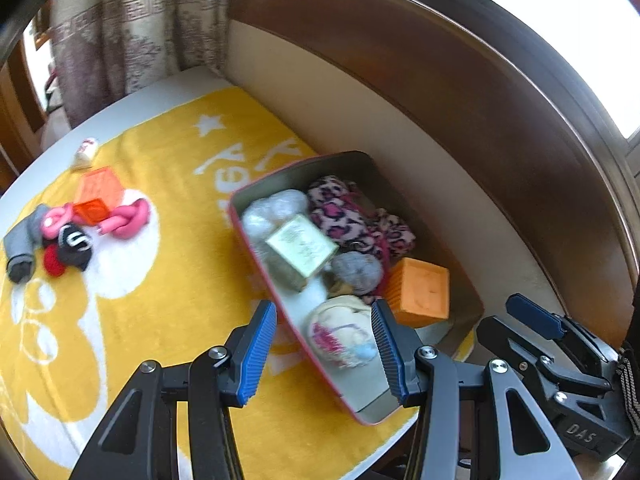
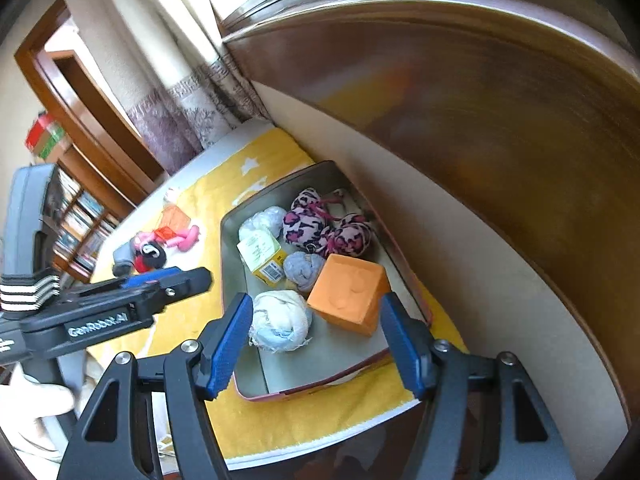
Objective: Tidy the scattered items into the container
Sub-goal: 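Move both grippers away from the tray back toward the items on the blanket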
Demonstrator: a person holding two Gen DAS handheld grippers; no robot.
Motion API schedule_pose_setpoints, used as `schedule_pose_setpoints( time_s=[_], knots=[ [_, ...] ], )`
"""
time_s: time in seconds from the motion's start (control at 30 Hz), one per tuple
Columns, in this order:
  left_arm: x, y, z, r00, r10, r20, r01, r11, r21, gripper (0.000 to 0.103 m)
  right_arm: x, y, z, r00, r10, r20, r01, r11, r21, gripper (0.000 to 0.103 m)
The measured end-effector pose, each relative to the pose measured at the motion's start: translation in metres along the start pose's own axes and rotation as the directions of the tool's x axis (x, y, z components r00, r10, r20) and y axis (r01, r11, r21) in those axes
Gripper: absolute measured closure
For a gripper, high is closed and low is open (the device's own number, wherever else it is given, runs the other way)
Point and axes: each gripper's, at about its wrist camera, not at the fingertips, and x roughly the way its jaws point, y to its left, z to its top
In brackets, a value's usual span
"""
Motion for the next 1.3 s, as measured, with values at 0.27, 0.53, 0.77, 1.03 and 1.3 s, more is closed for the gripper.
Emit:
schedule_pose_setpoints(
  time_s=[0.27,0.53,0.77,1.03,1.3],
  knots=[
    [-0.012,0.033,-0.013,0.999,0.038,0.004,-0.038,0.997,-0.070,0.052,0.005,0.043,0.000,1.000,-0.021,0.005,0.021,0.990,-0.142,0.033],
    [-0.022,0.058,-0.023,0.998,0.055,0.011,-0.053,0.992,-0.115,0.052,0.011,0.069,0.000,1.000,-0.002,0.002,0.003,0.982,-0.190,0.033],
    [-0.031,0.076,-0.030,0.998,0.065,0.017,-0.062,0.988,-0.143,0.052,0.012,0.089,-0.001,1.000,0.009,0.001,-0.008,0.974,-0.225,0.033],
    [-0.041,0.098,-0.039,0.996,0.084,0.019,-0.079,0.981,-0.179,0.052,0.013,0.115,-0.004,1.000,0.008,0.009,-0.005,0.960,-0.279,0.033],
    [-0.054,0.122,-0.048,0.994,0.101,0.031,-0.091,0.970,-0.227,0.052,0.016,0.156,-0.015,0.999,0.036,-0.023,-0.042,0.918,-0.393,0.033]
  ],
)
